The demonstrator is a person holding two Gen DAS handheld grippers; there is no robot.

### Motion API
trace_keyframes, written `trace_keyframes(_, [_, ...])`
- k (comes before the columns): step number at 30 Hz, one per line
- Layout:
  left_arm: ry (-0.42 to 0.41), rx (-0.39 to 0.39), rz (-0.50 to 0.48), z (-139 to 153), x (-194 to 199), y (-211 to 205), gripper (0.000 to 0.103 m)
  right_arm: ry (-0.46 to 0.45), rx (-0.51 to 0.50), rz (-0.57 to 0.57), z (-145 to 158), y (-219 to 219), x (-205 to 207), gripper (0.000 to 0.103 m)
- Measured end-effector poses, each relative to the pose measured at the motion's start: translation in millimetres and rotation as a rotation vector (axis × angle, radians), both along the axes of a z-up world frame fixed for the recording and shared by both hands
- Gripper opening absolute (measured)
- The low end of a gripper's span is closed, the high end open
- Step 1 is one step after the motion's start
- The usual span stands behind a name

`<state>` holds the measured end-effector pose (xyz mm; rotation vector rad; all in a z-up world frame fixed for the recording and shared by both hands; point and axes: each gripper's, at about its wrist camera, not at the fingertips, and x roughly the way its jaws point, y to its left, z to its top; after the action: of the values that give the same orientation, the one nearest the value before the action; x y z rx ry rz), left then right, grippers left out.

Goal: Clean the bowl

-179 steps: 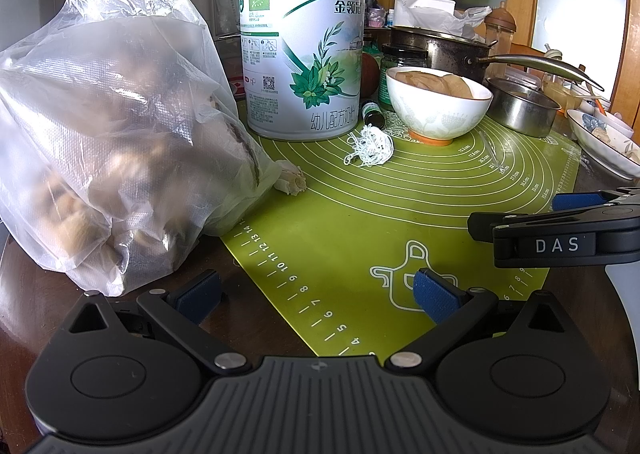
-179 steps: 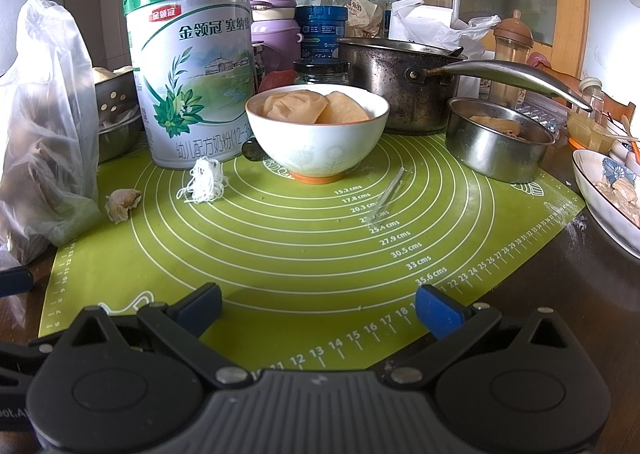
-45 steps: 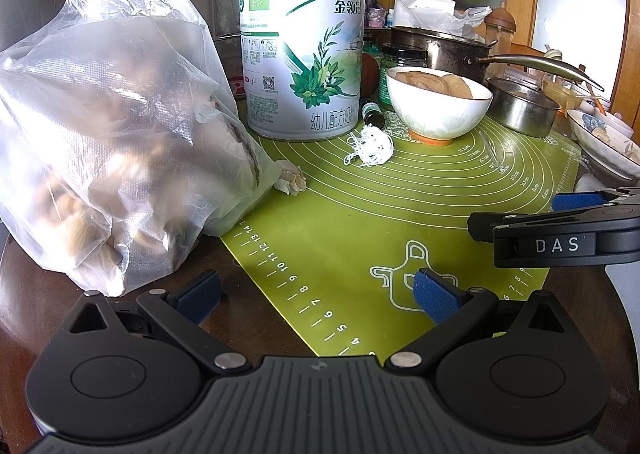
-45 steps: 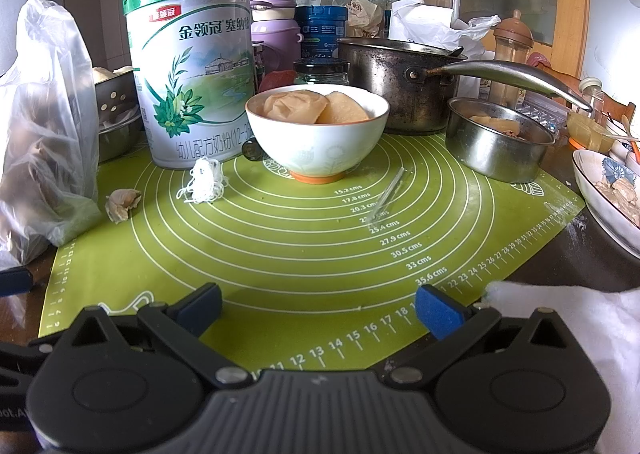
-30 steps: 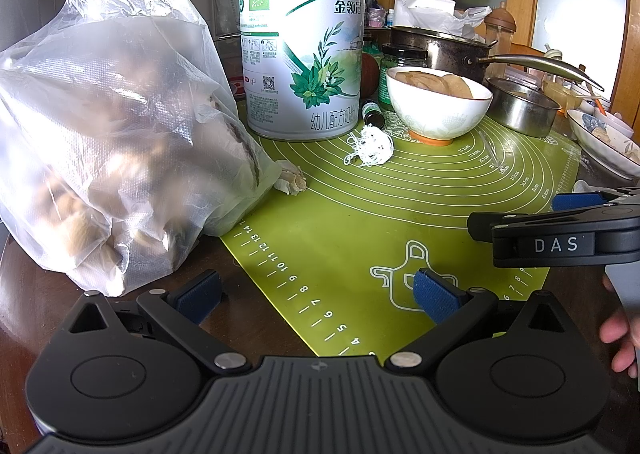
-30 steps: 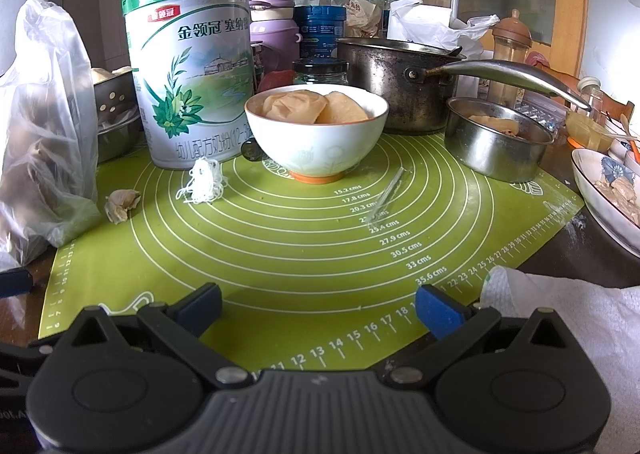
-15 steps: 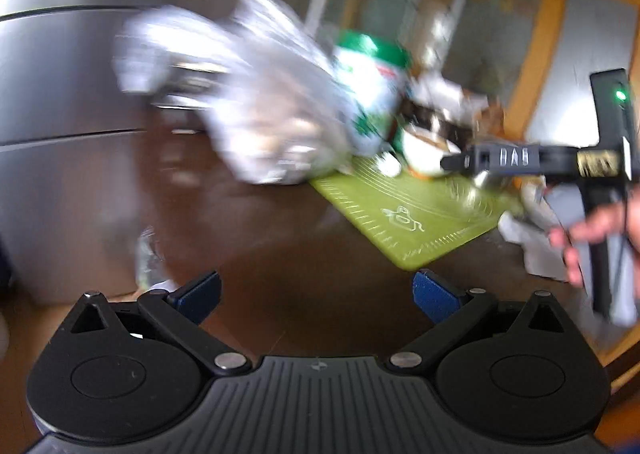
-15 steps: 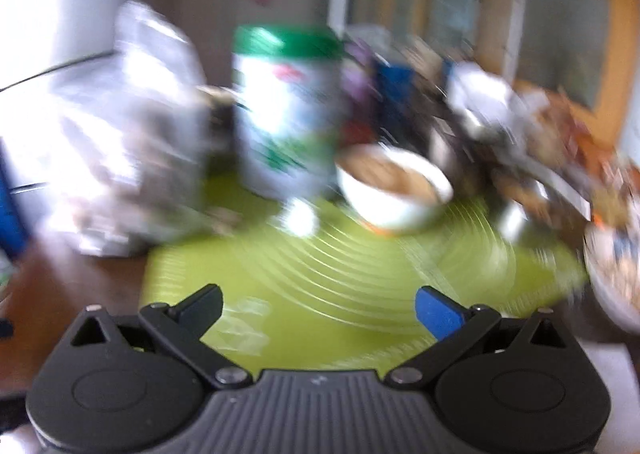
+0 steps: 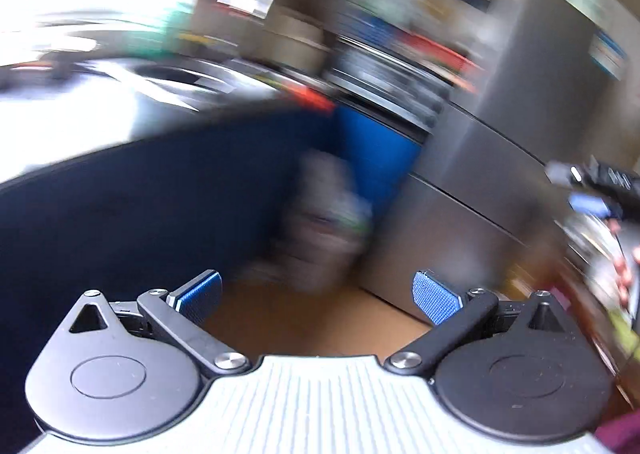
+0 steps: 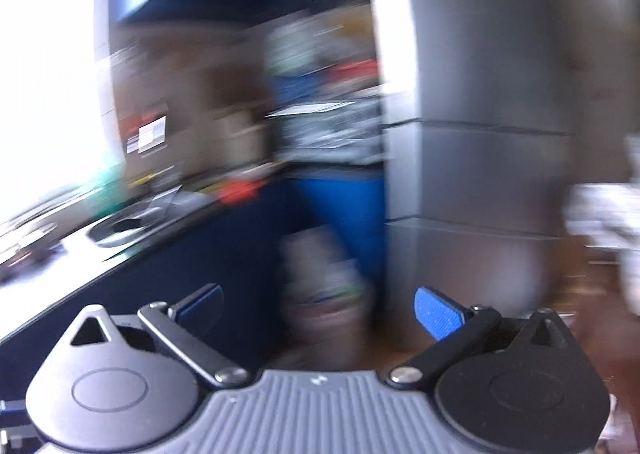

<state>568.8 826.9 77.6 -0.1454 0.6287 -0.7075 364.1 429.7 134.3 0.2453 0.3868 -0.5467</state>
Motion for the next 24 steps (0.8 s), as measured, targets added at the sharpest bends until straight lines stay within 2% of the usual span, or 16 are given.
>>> trace_keyframes(3, [-0.051,0.012,0.233,19.4,34.0,87.8,0.103,-0.03,0.005,0.207,6.9,55.3,94.8,0.103])
trace_keyframes(7, [-0.076,0.034,0.495,31.9,61.4,171.9,0.103,-0.059,-0.004,0.473,21.3,139.3,220.0,0.103])
trace_keyframes(11, [-0.09,0.067,0.678,44.8,79.3,223.5,0.103,-0.077,0.005,0.657,25.8,205.6,314.1,0.103])
trace_keyframes(15, [-0.098,0.129,0.873,52.2,112.9,263.0,0.103,-0.071,0.036,0.798,15.7,257.2,396.6,0.103])
trace_keyframes(18, [-0.044,0.169,0.986,50.7,149.4,283.8,0.103,-0.035,0.027,0.882,-2.7,292.7,456.4,0.103])
trace_keyframes(21, [-0.01,0.213,1.04,31.4,189.5,306.5,0.103,0.039,0.032,0.948,-25.3,328.3,513.8,0.103])
trace_keyframes(24, [0.022,0.263,1.064,1.7,229.5,315.9,0.103,0.083,0.031,1.0,-52.1,351.8,552.4,0.103])
